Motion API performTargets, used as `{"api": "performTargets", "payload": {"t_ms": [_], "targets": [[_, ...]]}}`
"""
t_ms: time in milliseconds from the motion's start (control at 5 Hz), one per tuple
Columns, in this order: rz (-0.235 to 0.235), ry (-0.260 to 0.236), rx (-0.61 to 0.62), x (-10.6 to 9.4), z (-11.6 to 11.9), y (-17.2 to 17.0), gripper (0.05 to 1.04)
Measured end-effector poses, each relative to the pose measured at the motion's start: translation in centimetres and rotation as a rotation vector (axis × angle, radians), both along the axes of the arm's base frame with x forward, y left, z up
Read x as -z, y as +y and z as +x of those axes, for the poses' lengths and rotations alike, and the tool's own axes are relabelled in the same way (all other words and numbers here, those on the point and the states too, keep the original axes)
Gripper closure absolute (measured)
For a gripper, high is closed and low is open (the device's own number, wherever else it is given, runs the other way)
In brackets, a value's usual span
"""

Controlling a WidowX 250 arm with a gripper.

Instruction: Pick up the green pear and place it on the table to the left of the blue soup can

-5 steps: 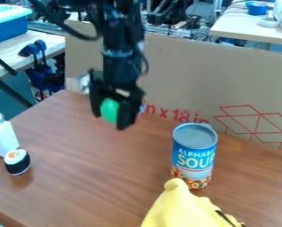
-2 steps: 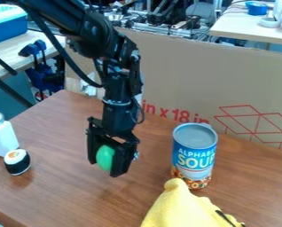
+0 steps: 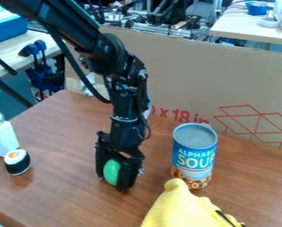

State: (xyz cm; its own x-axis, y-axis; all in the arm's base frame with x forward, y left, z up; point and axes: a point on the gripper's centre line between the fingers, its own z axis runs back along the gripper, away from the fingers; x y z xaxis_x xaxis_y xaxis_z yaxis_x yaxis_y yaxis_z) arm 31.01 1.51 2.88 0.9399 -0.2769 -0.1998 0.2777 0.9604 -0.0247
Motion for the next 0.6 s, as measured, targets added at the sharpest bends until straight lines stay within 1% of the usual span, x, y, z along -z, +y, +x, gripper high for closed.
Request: {"api": "performTargets", "payload": {"t_ms": [200, 400, 600], "targets": [[-0.003, -0.009, -0.004, 0.1, 0.0, 0.4, 0.168], [-0.004, -0.012, -0.037, -0.1, -0.8, 0.9, 0.076], [-0.012, -0.155, -0.080, -4.5, -0.9, 0.9, 0.080]]}}
